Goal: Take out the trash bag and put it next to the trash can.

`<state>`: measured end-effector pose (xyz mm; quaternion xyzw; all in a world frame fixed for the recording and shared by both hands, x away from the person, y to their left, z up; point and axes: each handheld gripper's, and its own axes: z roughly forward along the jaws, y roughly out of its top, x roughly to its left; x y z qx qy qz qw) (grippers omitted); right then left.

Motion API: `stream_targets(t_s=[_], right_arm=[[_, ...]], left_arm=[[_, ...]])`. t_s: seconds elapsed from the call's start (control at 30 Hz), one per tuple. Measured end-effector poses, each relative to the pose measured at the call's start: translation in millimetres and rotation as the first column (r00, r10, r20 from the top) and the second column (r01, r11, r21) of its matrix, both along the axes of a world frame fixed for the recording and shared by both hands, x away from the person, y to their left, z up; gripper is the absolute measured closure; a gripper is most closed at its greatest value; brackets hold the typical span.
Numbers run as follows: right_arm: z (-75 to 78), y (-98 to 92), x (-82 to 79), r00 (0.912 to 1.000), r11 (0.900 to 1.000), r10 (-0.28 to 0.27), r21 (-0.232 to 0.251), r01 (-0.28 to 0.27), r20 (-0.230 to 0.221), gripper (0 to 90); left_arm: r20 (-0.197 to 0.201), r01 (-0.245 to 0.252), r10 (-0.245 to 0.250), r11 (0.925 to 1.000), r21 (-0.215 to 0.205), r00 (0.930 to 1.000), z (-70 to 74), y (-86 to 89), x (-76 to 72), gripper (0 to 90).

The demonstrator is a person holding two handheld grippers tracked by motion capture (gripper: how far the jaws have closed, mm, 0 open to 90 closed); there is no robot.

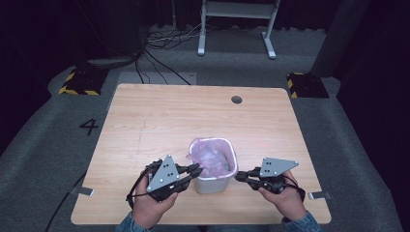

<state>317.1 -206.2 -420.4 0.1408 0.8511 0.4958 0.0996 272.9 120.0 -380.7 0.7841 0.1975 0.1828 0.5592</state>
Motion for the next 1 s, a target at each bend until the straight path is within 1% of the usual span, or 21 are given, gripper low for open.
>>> stream_targets(t_s=[0.07,0.2,0.23,0.27,0.33,0.47,0.5,0.53,0.57,0.6,0.63,0.67,0.7,0.73,0.77,0.8,0.83,0.87,0.9,0.93,1.0], right_arm=[[6.7,-5.0,-3.2,0.9994,1.000,-0.002,0.015,0.002,0.036,90.0],[14.6,-10.9,-8.0,0.9983,0.999,0.006,0.036,-0.008,0.057,90.0],[19.6,-14.1,-11.0,0.9976,0.998,0.009,0.059,-0.013,0.069,90.0],[22.3,-15.0,-12.2,0.9970,0.998,0.012,0.068,-0.017,0.076,90.0],[24.4,-15.4,-13.1,0.9964,0.997,0.014,0.074,-0.020,0.084,90.0],[38.6,-16.5,-14.7,0.9927,0.994,0.015,0.102,-0.027,0.119,90.0],[41.6,-16.3,-14.1,0.9917,0.995,0.010,0.100,-0.023,0.128,90.0],[45.5,-14.1,-11.2,0.9891,0.997,-0.014,0.078,0.003,0.147,90.0],[45.5,-14.1,-11.2,0.9891,0.997,-0.014,0.078,0.003,0.147,90.0],[46.3,-12.1,-8.9,0.9871,0.998,-0.032,0.058,0.023,0.157,90.0],[46.5,-9.6,-6.3,0.9845,0.998,-0.050,0.040,0.044,0.168,90.0],[46.2,-4.3,-1.1,0.9783,0.997,-0.080,0.002,0.081,0.191,90.0],[45.5,-1.8,1.9,0.9752,0.995,-0.094,-0.011,0.098,0.200,90.0],[45.5,-1.8,1.9,0.9752,0.995,-0.094,-0.011,0.098,0.200,90.0],[41.9,1.9,10.1,0.9714,0.991,-0.116,-0.038,0.126,0.207,90.0],[38.5,3.4,14.8,0.9708,0.989,-0.127,-0.047,0.140,0.203,90.0],[38.5,3.4,14.8,0.9708,0.989,-0.127,-0.047,0.140,0.203,90.0],[31.2,5.8,22.2,0.9744,0.987,-0.141,-0.052,0.152,0.176,90.0],[29.0,6.4,23.2,0.9723,0.985,-0.154,-0.053,0.166,0.176,90.0],[29.0,6.4,23.2,0.9723,0.985,-0.154,-0.053,0.166,0.176,90.0],[27.7,5.0,22.6,0.9658,0.980,-0.183,-0.039,0.193,0.183,90.0]], left_arm=[[0.002,0.001,-0.001,1.0000,0.000,1.0000,0.6,-0.3,0.2,83.7],[0.008,0.001,-0.001,1.0000,-0.004,1.0000,3.3,0.3,-1.3,84.0],[0.011,-0.002,0.002,1.0000,-0.006,0.9999,4.7,0.8,-2.0,84.0],[0.011,-0.002,0.002,1.0000,-0.006,0.9999,4.7,0.8,-2.0,84.1],[0.016,-0.011,0.011,0.9999,-0.008,0.9998,6.1,1.6,-2.2,84.3],[0.023,-0.037,0.038,0.9991,-0.021,0.9990,9.0,4.5,0.1,86.0],[0.023,-0.046,0.047,0.9986,-0.027,0.9986,9.3,5.8,1.8,86.0],[0.025,-0.060,0.061,0.9979,-0.023,0.9978,9.3,7.4,4.0,86.1],[0.037,-0.090,0.090,0.9959,-0.004,0.9953,8.7,9.3,6.6,86.1],[0.049,-0.125,0.124,0.9919,0.024,0.9911,7.8,11.3,9.4,86.2],[0.053,-0.152,0.150,0.9877,0.037,0.9873,6.1,13.1,12.2,86.4],[0.049,-0.166,0.164,0.9851,0.043,0.9852,4.3,15.5,15.5,86.7],[0.040,-0.181,0.179,0.9826,0.042,0.9830,2.1,17.4,18.7,86.9],[0.026,-0.190,0.189,0.9809,0.043,0.9817,-0.4,19.1,22.0,86.9],[0.014,-0.198,0.198,0.9792,0.044,0.9802,-3.1,20.4,25.4,87.1],[0.001,-0.200,0.200,0.9784,0.054,0.9798,-5.7,21.0,28.8,87.3],[-0.007,-0.206,0.207,0.9754,0.079,0.9783,-8.0,20.3,31.7,87.3],[-0.010,-0.208,0.210,0.9732,0.098,0.9777,-10.0,19.2,33.9,87.4],[-0.008,-0.211,0.213,0.9715,0.109,0.9771,-11.7,18.0,35.6,87.4],[-0.016,-0.206,0.209,0.9726,0.107,0.9777,-13.6,17.1,37.1,87.4],[-0.033,-0.205,0.210,0.9723,0.113,0.9773,-17.2,17.7,40.0,86.4]])
